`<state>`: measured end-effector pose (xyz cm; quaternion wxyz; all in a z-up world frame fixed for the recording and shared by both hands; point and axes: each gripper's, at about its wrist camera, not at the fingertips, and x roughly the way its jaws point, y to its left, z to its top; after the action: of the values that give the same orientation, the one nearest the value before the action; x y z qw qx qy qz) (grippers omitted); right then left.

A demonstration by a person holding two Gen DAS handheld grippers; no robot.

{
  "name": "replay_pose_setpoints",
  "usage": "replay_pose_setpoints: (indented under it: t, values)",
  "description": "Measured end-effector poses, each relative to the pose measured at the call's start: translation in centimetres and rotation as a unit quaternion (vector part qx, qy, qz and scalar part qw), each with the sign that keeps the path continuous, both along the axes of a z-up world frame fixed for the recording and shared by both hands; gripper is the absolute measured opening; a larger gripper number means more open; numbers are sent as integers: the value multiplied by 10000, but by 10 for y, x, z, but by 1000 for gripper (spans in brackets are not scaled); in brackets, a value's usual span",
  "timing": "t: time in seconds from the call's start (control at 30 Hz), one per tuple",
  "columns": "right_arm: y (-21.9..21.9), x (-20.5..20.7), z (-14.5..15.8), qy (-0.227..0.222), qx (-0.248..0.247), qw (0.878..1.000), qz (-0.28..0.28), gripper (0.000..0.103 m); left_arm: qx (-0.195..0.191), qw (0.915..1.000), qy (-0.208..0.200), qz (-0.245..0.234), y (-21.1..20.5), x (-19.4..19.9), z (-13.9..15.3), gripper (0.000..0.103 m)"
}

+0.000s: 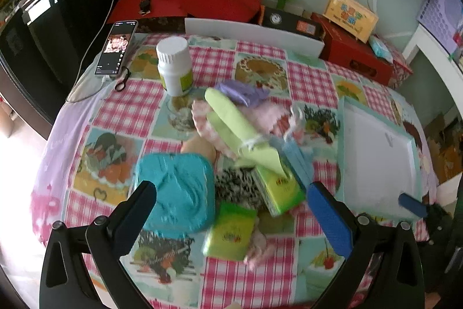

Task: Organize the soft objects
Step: 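Move right tool to the blue face mask while left tool reaches the light green cloth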

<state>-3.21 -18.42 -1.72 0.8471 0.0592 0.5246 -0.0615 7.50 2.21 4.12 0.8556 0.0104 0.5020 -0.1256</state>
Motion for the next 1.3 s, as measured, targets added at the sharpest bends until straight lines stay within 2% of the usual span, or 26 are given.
replay_pose_setpoints:
  t: [0.2,0.33,0.47,0.67,0.9,0.93,1.0,1.13,1.2,1.3]
  values:
    - [13,31,1,-135,195,9994,268,103,-114,9998,141,-32,0,29,0,103]
    - [21,49,-1,-190,295,9983,467,96,-95,9994,316,-129,-3,44,-4,103]
    - [28,66,-10,-115,389,9973,619,89,92,9985,507,-170,-9,56,-9,103]
    - [34,84,-29,110,507,9962,703,83,297,9952,934,-71,-14,78,-24,103]
    - [34,97,-47,322,627,9951,688,70,350,9895,1400,112,-20,103,-42,101]
    - [34,98,-49,337,634,9950,692,67,332,9883,1485,128,-21,106,-45,100]
    - [34,101,-53,379,652,9947,695,63,355,9862,1612,135,-25,113,-52,87]
    - [32,106,-60,454,705,9942,666,51,314,9802,1949,169,-33,125,-72,82]
    - [31,107,-63,483,747,9939,646,50,291,9774,2081,214,-35,128,-80,74]
    - [30,108,-67,508,792,9935,634,44,260,9722,2305,305,-39,134,-95,68]
